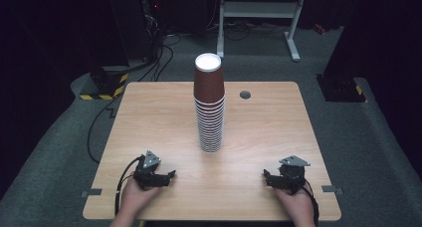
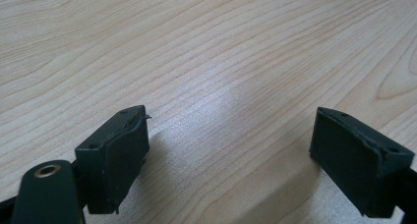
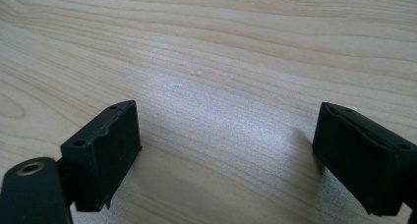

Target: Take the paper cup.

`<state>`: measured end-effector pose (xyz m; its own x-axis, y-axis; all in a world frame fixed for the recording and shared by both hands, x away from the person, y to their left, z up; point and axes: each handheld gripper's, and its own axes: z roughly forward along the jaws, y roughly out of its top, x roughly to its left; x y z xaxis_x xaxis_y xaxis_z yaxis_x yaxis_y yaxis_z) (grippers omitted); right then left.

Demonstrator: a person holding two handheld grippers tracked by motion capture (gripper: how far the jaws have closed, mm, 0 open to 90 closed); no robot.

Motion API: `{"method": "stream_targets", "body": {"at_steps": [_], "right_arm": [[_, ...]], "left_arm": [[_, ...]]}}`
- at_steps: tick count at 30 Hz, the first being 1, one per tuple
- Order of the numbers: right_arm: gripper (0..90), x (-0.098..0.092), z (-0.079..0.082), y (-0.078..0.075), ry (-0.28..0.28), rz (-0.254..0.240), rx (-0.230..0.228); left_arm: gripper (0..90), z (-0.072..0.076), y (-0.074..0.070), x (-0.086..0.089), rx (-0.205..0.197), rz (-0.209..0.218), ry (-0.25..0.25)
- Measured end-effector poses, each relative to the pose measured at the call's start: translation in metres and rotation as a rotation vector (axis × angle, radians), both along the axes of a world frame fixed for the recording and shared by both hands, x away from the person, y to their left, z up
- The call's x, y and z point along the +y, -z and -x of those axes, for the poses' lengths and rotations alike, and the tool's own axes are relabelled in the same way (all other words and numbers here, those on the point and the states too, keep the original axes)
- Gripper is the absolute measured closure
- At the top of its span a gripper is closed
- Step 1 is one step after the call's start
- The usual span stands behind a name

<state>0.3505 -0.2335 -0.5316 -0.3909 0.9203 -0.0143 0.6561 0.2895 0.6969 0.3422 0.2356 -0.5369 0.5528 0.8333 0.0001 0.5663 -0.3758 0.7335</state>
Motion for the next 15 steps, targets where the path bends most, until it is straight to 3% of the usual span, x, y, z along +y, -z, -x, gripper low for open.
{"method": "stream_targets", "body": {"at_steps": [15], "right_arm": [[10.4, -0.0015, 0.0015, 0.0000, -0.012, -0.002, 0.002]], "left_arm": [[15.2, -0.0003, 0.0000, -0.0002, 0.000, -0.001, -0.004]]}}
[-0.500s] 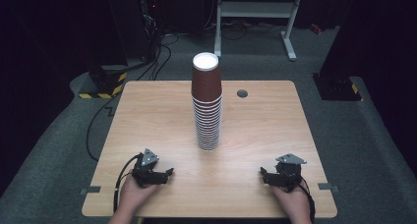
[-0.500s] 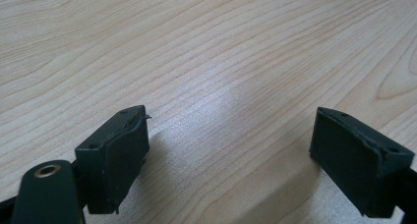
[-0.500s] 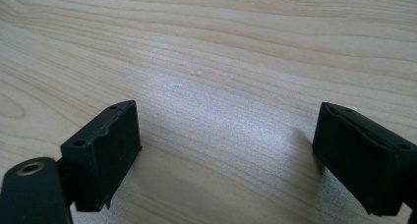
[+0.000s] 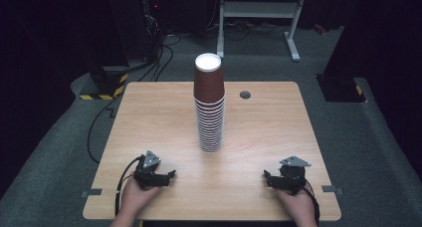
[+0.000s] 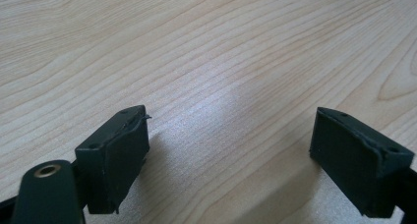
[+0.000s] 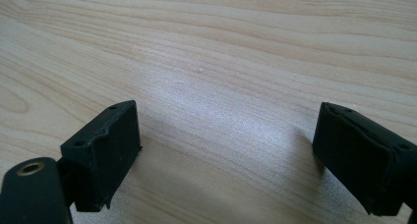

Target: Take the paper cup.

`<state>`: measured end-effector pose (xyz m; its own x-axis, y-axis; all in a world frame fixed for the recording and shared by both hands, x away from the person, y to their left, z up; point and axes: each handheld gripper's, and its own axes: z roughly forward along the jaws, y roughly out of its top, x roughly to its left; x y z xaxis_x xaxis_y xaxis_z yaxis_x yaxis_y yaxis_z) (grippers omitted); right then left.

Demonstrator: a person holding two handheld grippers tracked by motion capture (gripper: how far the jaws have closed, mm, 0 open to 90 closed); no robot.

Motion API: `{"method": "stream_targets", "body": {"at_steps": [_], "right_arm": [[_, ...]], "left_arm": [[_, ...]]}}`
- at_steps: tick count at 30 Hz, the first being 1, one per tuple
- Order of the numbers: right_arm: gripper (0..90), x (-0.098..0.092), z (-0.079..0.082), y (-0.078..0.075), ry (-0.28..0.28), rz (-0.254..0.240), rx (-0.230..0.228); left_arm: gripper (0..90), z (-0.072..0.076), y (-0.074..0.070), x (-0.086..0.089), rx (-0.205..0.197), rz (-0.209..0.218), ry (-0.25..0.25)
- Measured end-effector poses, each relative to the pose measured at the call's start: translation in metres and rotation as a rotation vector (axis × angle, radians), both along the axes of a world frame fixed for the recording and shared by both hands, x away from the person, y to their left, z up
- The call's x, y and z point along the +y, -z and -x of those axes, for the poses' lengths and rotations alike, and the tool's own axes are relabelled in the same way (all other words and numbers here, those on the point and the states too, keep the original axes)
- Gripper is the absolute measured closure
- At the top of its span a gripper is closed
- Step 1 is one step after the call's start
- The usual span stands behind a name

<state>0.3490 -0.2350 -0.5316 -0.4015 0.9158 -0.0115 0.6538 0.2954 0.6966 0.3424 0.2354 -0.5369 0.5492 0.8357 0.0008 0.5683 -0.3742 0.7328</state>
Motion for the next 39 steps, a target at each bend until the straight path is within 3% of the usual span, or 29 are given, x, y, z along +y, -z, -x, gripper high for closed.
{"method": "stream_targets", "body": {"at_steps": [31, 39], "right_arm": [[10.5, 0.0002, 0.0000, 0.0000, 0.006, 0.001, -0.002], [10.5, 0.0002, 0.0000, 0.0000, 0.006, 0.001, -0.001]], "left_arm": [[14.9, -0.0003, -0.0019, -0.0003, 0.005, -0.003, 0.021], [14.5, 0.0058, -0.0052, 0.0065, -0.009, 0.080, 0.025]]}}
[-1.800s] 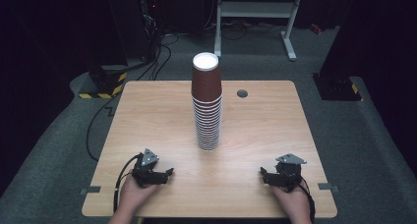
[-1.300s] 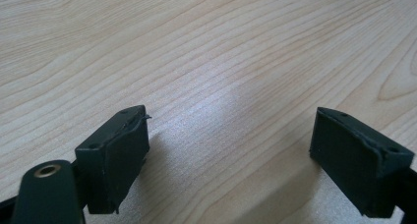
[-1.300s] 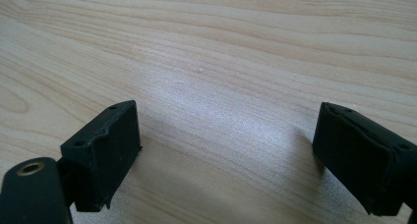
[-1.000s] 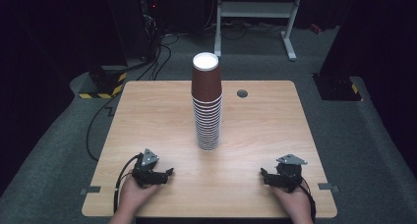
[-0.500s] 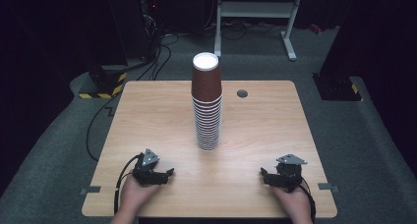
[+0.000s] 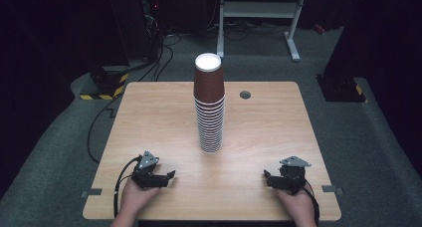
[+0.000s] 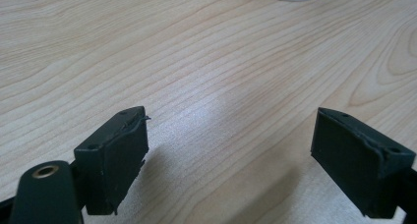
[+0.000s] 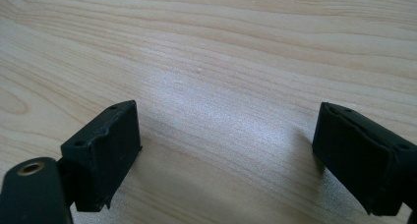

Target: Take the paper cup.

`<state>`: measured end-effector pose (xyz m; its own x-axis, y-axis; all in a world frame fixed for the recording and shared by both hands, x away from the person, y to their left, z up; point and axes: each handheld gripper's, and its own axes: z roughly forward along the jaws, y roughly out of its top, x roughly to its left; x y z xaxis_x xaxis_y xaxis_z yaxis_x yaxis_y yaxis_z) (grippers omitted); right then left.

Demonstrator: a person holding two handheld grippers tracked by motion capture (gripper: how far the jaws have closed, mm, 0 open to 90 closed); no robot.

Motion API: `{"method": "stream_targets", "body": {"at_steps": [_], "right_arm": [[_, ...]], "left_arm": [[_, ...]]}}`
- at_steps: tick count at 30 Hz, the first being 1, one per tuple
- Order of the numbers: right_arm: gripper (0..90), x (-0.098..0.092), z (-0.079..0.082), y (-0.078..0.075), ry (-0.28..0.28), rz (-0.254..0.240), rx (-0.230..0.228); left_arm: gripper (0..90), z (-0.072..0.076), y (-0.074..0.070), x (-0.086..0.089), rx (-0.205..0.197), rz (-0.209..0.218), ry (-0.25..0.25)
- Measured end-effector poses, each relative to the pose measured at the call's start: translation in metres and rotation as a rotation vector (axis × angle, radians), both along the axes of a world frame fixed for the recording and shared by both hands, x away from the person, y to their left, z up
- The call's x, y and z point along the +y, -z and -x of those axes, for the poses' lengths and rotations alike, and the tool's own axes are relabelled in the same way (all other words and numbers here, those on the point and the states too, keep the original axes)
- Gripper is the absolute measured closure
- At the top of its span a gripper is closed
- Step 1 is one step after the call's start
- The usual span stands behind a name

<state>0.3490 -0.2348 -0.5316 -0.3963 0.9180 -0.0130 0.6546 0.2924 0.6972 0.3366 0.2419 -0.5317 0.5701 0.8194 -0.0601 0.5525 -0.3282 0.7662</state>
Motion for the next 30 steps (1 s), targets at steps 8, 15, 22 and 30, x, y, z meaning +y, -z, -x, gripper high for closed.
{"method": "stream_targets", "body": {"at_steps": [8, 15, 22, 30], "right_arm": [[10.5, 0.000, 0.000, 0.000, 0.000, 0.000, 0.000], [10.6, 0.000, 0.000, 0.000, 0.001, 0.000, 0.000], [10.8, 0.001, 0.002, 0.000, 0.002, 0.000, -0.001], [10.8, 0.000, 0.001, 0.000, -0.009, 0.000, 0.000]], "left_arm": [[12.7, 0.003, -0.006, 0.001, -0.032, 0.042, 0.009], [8.0, 0.008, -0.017, -0.005, -0.069, 0.065, 0.052], [3.4, 0.002, -0.039, -0.005, -0.072, 0.071, 0.055], [2.2, -0.002, -0.057, -0.017, -0.096, 0.138, 0.036]]}}
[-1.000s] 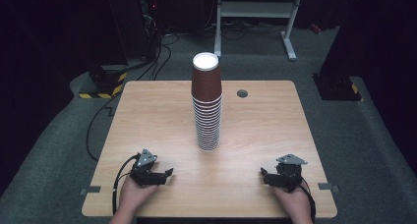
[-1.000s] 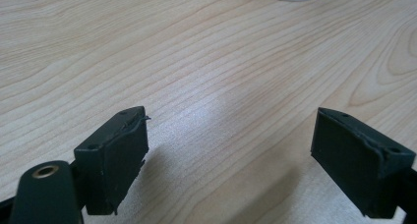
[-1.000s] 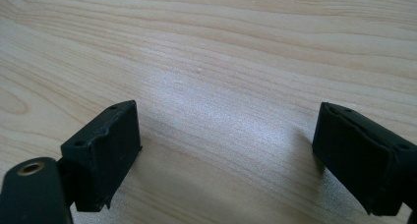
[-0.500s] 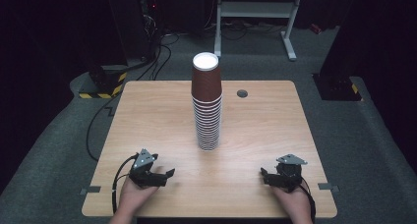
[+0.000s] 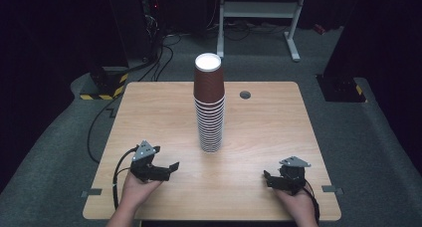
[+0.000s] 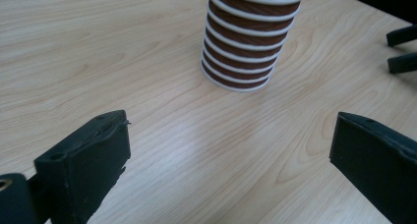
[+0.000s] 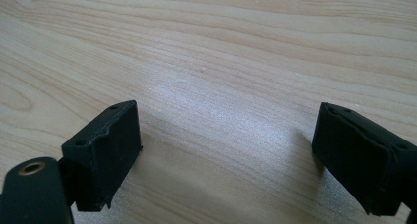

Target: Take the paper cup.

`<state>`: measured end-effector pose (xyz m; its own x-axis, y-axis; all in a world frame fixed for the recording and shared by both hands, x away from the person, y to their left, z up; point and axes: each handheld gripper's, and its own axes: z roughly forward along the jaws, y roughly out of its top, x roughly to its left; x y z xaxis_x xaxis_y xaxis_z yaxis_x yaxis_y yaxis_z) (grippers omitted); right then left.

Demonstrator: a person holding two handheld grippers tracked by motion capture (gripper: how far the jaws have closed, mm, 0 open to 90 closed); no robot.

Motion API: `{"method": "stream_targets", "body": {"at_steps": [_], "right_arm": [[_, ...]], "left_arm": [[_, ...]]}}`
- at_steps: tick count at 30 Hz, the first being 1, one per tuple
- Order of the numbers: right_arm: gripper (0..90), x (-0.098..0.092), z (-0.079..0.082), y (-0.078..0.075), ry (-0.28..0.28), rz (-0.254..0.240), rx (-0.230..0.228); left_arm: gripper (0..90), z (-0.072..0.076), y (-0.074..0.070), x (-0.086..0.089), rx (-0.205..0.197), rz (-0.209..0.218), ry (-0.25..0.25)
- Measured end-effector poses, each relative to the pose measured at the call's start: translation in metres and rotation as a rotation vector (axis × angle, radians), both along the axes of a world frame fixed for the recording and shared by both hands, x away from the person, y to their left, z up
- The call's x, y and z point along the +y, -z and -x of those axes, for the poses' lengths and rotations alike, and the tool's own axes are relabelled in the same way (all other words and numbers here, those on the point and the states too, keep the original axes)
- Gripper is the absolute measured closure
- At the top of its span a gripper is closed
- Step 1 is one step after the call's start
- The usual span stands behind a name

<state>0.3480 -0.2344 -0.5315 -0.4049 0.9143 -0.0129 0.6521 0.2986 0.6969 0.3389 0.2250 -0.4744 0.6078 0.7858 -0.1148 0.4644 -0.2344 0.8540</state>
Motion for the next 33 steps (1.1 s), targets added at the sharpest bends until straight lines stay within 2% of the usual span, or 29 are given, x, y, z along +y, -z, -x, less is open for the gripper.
{"method": "stream_targets", "body": {"at_steps": [6, 9, 14, 17, 21, 25, 33], "right_arm": [[10.7, 0.000, 0.000, 0.000, -0.007, 0.000, 0.000], [10.7, 0.000, 0.000, 0.000, -0.010, -0.001, -0.001], [10.8, -0.001, 0.000, 0.000, -0.011, -0.001, 0.000], [10.8, -0.001, 0.000, 0.000, -0.013, -0.002, 0.001], [10.8, -0.001, 0.001, 0.000, -0.015, -0.001, -0.001], [11.0, -0.002, 0.001, 0.000, -0.015, -0.001, -0.001], [11.2, -0.001, 0.001, 0.000, -0.011, -0.001, -0.002]], "left_arm": [[2.2, -0.002, -0.011, -0.014, -0.048, 0.050, -0.010], [2.2, -0.004, -0.021, -0.020, -0.080, 0.046, 0.005], [1.6, -0.008, -0.034, -0.029, -0.080, 0.064, 0.033], [0.8, -0.009, -0.043, -0.035, -0.109, 0.068, 0.052], [0.8, -0.011, -0.048, -0.037, -0.120, 0.098, 0.058], [0.8, -0.014, -0.053, -0.042, -0.139, 0.085, 0.070], [0.8, -0.014, -0.067, -0.045, -0.180, 0.131, 0.063]]}}
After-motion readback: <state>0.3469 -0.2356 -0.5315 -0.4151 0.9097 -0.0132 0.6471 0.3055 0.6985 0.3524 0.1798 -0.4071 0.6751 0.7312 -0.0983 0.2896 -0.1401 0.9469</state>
